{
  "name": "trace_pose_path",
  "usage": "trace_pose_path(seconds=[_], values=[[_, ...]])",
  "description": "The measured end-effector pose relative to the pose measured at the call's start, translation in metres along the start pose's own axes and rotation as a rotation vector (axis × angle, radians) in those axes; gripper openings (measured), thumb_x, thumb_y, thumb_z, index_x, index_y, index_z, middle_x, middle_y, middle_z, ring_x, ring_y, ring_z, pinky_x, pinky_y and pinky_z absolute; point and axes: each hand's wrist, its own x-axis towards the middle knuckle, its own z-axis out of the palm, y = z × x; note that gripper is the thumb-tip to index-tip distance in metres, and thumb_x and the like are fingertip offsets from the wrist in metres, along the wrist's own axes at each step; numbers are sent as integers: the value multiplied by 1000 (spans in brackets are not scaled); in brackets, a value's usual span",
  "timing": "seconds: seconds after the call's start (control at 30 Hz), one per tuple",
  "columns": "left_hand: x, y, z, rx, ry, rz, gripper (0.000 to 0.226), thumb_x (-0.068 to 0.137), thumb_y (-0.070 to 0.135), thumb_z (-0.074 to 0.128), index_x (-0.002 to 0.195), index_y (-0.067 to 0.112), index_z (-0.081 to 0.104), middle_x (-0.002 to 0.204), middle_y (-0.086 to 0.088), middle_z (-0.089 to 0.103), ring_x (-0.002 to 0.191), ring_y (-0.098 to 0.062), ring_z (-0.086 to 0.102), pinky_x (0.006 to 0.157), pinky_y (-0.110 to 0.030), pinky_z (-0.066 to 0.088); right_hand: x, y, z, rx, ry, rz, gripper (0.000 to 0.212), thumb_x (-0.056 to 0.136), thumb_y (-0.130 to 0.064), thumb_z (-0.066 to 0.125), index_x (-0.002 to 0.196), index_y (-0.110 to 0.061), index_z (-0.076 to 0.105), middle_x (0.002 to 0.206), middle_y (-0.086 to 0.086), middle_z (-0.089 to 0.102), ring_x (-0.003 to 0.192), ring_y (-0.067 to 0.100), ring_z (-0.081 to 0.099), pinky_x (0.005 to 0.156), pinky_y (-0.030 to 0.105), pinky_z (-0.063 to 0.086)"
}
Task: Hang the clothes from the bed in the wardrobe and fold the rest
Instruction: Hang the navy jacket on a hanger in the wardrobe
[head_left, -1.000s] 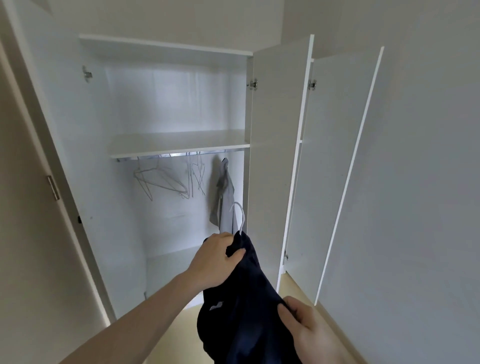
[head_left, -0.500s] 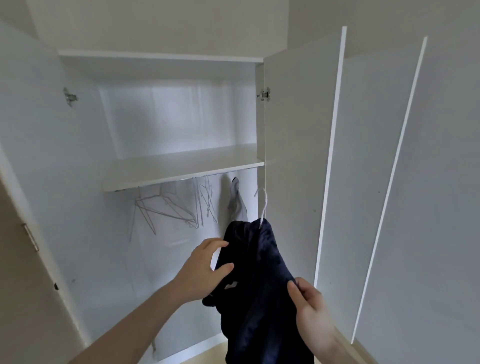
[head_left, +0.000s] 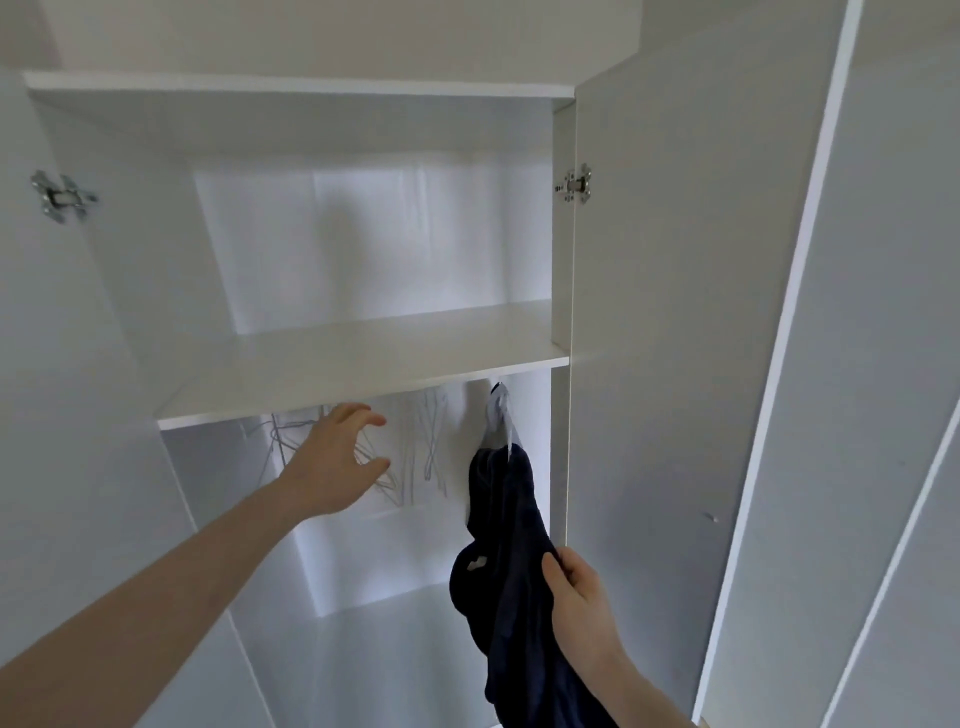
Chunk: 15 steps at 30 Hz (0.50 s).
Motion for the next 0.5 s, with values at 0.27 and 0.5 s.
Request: trace_pose_path(seconds=[0.27,0.5], values=[[74,-29,-3,130,-17,-91,61,85,30,79,140,18,56,153,-8,42,141,-32,43,119,-46,34,92,16,29,-29,-42,82,32,104,-21,50,74,-14,54,61,-13,51,59,6,50,61,22,41],[129,-63,1,263,-135,-148,71,89,40,72,152,24,43,163,-3,29,146,-32,34,119,-45,32,149,22,59,-22,42,115,35,104,-16,49,70,-14,40,58,-9,37,59,13,37,58,27,32]])
